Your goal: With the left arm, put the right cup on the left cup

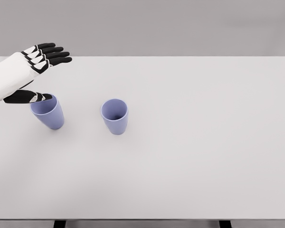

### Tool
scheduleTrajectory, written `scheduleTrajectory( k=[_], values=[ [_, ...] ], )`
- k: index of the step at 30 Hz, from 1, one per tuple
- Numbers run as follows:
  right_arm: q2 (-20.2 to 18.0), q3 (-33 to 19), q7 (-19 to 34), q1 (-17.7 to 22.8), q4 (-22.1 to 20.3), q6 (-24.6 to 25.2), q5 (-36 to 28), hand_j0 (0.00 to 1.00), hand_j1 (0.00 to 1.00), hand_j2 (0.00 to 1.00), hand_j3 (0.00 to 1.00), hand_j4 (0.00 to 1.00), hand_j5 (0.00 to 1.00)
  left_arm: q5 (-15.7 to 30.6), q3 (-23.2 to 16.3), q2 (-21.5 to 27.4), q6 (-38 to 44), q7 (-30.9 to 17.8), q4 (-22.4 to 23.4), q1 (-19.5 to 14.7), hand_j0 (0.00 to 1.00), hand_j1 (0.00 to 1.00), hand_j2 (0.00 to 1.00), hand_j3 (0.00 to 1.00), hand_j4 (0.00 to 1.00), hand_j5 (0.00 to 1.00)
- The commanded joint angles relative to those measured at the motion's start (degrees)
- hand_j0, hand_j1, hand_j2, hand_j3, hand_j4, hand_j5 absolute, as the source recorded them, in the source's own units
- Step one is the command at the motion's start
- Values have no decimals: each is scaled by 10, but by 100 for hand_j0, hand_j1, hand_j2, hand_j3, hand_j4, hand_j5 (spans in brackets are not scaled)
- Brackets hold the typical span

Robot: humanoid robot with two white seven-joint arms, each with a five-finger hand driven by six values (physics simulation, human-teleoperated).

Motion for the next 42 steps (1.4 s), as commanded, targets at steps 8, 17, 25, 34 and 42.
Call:
scheduleTrajectory(
  k=[8,17,25,34,42],
  values=[
    [0,3,0,1,2,2,1,100,100,100,100,100,100,4,0,5,0,-1,0,-1,100,100,100,100,100,100],
    [0,3,0,1,2,2,1,100,100,100,100,100,100,5,-7,30,0,0,-1,-6,100,100,100,100,100,100],
    [0,3,-1,1,2,2,1,100,100,100,100,100,100,9,-296,61,0,-2,-1,-255,100,100,100,100,100,100],
    [0,3,-1,1,2,2,1,100,100,100,100,100,100,48,-630,51,0,-3,-2,-566,100,100,100,100,100,100],
    [0,3,0,1,2,2,1,100,100,100,100,100,100,86,-727,23,0,-6,-6,-657,100,100,100,100,100,100]
  ],
)
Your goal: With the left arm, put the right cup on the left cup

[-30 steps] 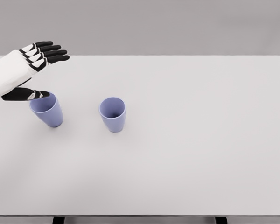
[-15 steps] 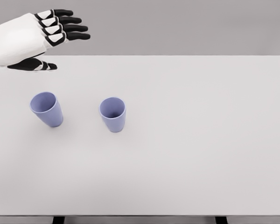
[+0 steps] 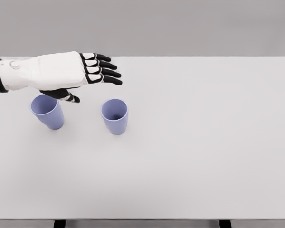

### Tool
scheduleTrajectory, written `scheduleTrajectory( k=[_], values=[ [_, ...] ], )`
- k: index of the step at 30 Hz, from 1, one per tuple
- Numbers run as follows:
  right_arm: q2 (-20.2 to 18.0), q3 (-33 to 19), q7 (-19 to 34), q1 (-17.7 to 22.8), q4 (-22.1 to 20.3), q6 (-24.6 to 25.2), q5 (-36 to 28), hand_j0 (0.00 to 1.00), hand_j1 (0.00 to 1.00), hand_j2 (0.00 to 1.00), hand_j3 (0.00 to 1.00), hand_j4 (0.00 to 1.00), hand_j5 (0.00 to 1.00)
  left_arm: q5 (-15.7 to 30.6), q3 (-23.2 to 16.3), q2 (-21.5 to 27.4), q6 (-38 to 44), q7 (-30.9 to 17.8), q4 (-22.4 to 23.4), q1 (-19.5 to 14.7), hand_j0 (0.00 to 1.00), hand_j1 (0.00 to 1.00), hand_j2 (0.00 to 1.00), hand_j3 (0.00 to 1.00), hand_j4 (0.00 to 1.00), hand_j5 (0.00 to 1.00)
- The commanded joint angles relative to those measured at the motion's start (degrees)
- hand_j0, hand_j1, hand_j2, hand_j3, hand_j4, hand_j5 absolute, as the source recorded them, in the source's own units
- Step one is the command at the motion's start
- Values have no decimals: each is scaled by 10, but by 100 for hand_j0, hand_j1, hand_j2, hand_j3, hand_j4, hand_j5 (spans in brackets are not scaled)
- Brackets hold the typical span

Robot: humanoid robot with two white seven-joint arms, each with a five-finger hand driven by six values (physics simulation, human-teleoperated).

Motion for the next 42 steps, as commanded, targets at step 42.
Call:
scheduleTrajectory(
  k=[42],
  values=[
    [0,0,0,0,0,0,0,100,100,100,100,100,100,-63,107,-127,0,-334,-10,-15,100,100,100,100,100,100]
  ],
)
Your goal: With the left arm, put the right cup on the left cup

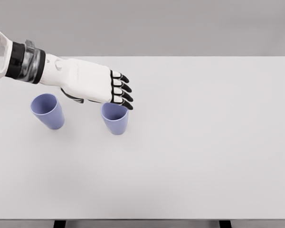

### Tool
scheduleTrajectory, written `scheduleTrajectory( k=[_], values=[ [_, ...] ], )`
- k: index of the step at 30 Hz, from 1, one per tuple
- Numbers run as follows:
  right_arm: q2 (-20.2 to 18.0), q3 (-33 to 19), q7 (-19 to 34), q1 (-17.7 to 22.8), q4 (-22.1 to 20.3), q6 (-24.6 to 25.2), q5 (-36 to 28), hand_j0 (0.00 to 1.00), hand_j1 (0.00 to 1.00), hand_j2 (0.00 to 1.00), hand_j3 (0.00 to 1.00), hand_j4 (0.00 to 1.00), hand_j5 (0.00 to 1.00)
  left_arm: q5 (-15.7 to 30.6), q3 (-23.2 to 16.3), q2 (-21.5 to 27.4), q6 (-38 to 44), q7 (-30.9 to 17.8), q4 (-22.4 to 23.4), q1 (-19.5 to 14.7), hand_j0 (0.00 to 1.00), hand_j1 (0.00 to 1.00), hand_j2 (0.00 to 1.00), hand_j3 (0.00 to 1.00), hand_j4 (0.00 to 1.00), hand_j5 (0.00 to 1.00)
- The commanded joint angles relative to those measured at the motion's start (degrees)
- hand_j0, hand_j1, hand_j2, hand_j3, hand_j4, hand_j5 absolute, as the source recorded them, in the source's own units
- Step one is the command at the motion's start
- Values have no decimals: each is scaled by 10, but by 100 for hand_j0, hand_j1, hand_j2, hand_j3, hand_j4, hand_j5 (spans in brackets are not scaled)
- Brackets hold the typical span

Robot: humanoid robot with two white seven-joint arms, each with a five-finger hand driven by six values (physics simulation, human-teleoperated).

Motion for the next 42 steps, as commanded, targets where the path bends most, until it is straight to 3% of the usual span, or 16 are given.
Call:
scheduleTrajectory(
  k=[1,13,22,30,42],
  values=[
    [0,0,0,0,0,0,0,100,100,100,100,100,100,-18,-2,-18,1,0,1,0,100,100,100,100,100,100],
    [0,0,0,0,0,0,0,100,100,100,100,100,100,-44,-10,-39,1,-1,11,41,100,100,100,100,100,100],
    [0,0,0,0,0,0,0,100,100,100,100,100,100,-56,-9,-48,1,0,30,49,100,100,100,100,100,100],
    [0,0,-1,0,0,0,0,100,100,100,100,100,100,-64,-9,-84,1,0,69,67,100,100,100,100,100,100],
    [0,0,0,0,0,0,0,100,100,100,100,100,100,-74,-9,-93,1,0,110,85,100,100,100,100,100,100]
  ],
)
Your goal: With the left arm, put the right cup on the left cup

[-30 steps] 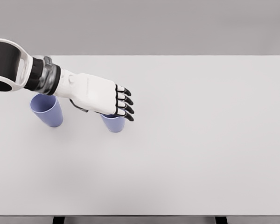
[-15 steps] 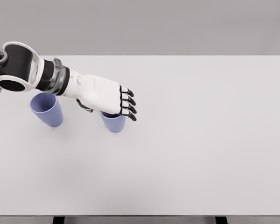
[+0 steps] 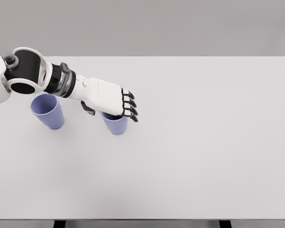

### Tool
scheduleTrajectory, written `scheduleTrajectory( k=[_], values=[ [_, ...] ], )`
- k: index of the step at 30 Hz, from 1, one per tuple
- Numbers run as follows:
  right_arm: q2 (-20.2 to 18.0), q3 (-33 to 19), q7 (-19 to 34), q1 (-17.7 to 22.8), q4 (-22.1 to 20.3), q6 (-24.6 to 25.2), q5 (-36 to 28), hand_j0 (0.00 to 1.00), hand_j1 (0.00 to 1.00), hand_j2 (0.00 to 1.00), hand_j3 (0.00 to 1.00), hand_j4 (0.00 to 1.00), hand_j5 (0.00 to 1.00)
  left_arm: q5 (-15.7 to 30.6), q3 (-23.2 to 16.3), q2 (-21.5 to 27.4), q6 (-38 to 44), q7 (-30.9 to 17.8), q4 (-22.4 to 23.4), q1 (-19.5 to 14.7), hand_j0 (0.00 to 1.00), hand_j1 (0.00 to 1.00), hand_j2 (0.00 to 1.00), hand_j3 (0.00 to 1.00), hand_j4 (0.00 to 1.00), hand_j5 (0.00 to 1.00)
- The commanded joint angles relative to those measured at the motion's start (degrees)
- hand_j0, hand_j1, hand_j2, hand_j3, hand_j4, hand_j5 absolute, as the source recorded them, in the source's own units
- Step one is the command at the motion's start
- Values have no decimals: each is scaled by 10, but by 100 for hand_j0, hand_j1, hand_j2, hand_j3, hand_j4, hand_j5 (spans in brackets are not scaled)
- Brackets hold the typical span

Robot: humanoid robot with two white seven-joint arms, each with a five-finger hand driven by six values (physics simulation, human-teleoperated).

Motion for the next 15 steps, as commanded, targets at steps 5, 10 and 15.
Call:
scheduleTrajectory(
  k=[5,10,15],
  values=[
    [0,0,0,0,0,0,0,100,100,100,100,100,100,0,1,-9,1,0,14,4,100,100,100,100,100,100],
    [0,0,0,0,0,0,0,100,100,100,100,100,100,-1,1,-18,1,0,30,10,100,100,100,100,100,100],
    [0,0,-1,0,0,0,0,100,100,100,100,100,100,-5,1,-27,1,0,38,16,100,100,100,100,100,100]
  ],
)
